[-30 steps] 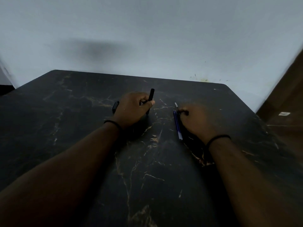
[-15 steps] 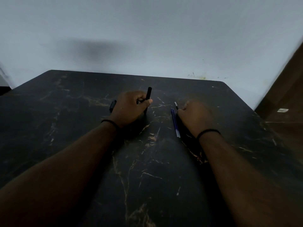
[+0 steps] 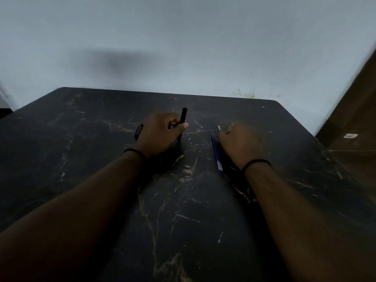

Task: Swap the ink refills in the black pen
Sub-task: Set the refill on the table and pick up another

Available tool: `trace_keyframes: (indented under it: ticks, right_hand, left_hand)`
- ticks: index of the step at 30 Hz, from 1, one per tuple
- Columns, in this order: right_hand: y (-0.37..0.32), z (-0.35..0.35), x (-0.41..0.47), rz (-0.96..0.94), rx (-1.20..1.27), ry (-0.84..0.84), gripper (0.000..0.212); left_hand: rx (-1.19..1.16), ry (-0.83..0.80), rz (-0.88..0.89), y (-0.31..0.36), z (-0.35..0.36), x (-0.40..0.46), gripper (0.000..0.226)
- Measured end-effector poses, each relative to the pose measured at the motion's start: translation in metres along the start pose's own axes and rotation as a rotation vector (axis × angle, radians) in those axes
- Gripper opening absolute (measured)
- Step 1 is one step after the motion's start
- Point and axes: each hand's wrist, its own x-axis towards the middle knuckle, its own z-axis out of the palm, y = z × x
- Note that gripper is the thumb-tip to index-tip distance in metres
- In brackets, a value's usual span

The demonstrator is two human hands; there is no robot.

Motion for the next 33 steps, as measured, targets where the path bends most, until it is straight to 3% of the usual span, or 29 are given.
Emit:
trace_keyframes:
  ticks: [4,13,27,29,33]
  right_hand:
    - [-0.005,-0.005,-0.008,-0.046,0.025,0.026,0.037]
    - [-0.032,-0.005,-0.034,-0.098,-0.157,-0.006,0.023]
    - [-0.071,0.033,-0.009,-0.125,0.023,0.031,0.029]
    - [-0.069,0.027,-0.009,-0.074,0.081,0.052,0.037]
    - [-0.052,0.009,-0.007,0.062,0.19,0.162,0.029]
  left_hand:
    - [-0.026,0.025,-0.01,0.001,0.0,-0.001,0.017]
    - [-0.047,0.038,-0.068,-0.001,-0.001,0.0,0.02]
    - [-0.062,0.078,-0.076,-0.005,0.0,0.003,0.014]
    - [-0.071,0.081,-0.079,-0.006,0.0,0.003,0.013]
    - [-0.074,0.028,-0.097,-0.007,0.0,0.004,0.012]
